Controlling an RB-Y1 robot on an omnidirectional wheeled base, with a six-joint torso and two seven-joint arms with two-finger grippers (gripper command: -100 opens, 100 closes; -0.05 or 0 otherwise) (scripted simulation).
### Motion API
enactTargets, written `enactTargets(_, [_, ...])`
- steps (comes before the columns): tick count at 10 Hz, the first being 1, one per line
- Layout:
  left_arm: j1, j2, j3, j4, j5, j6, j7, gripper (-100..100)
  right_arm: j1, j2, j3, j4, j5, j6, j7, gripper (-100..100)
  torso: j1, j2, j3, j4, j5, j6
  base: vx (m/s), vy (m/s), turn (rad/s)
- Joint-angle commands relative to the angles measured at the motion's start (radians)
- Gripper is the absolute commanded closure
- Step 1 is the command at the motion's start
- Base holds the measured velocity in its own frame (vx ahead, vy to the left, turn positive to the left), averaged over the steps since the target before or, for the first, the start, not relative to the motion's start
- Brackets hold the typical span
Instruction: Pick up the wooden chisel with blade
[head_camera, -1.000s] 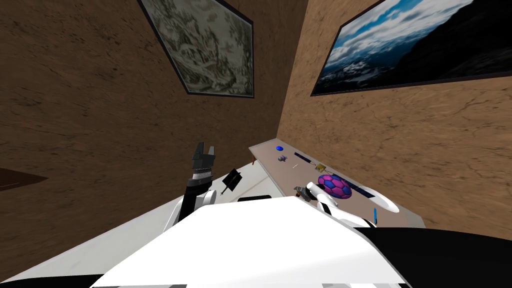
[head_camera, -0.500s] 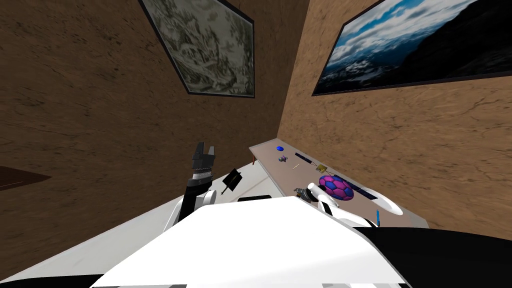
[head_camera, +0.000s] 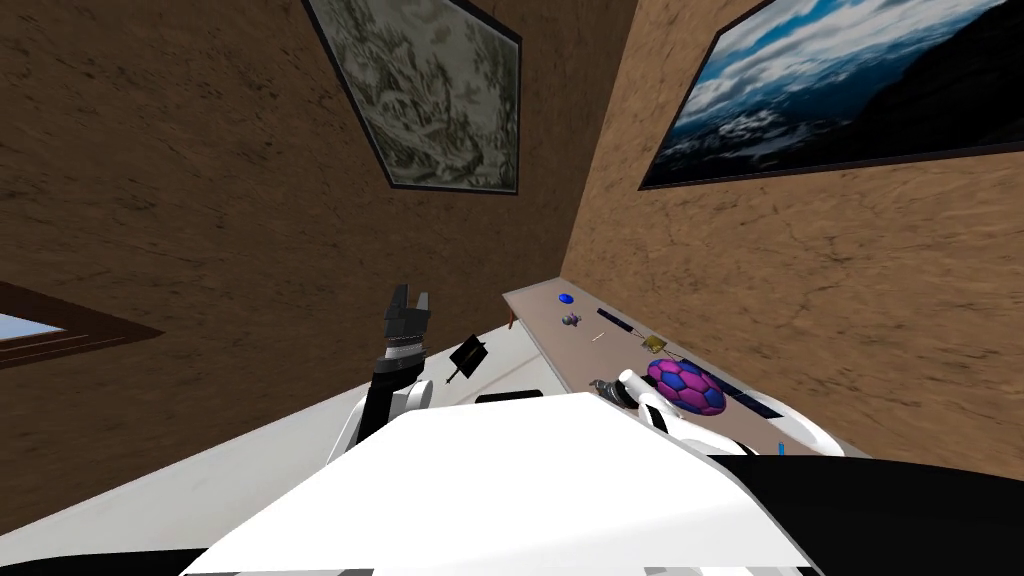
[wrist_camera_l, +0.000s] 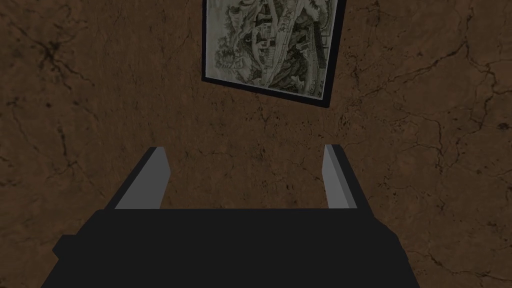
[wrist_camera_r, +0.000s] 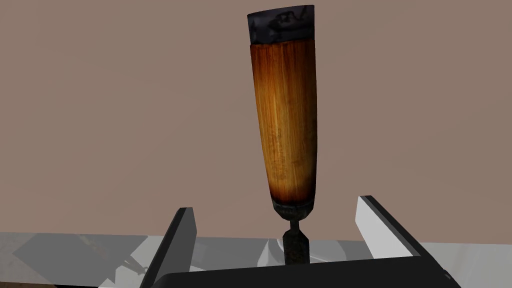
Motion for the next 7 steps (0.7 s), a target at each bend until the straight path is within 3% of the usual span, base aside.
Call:
enactTargets(1, [0.0,0.0,0.0,0.0,0.0,0.0,0.0,0,0.016,-0.001,-0.023,0.023,-0.018,-0.025,0.002,-100,0.0,0.0,0.0,0.0,0.0,0.0,-0.052,-0.032,0.338])
enactTargets(4, [0.0,0.0,0.0,0.0,0.0,0.0,0.0,0,0.044,-0.006,-0.067,0.071,-0.054,-0.07,0.008,-100,0.0,0.003,0.001,0.0,0.0,0.001,-0.07,-0.027,0.273])
enactTargets(7, [0.0,0.0,0.0,0.0,0.0,0.0,0.0,0,0.053,-0.008,-0.081,0.087,-0.066,-0.084,0.01,-100,0.0,0.0,0.0,0.0,0.0,0.001,-0.033,-0.018,0.136])
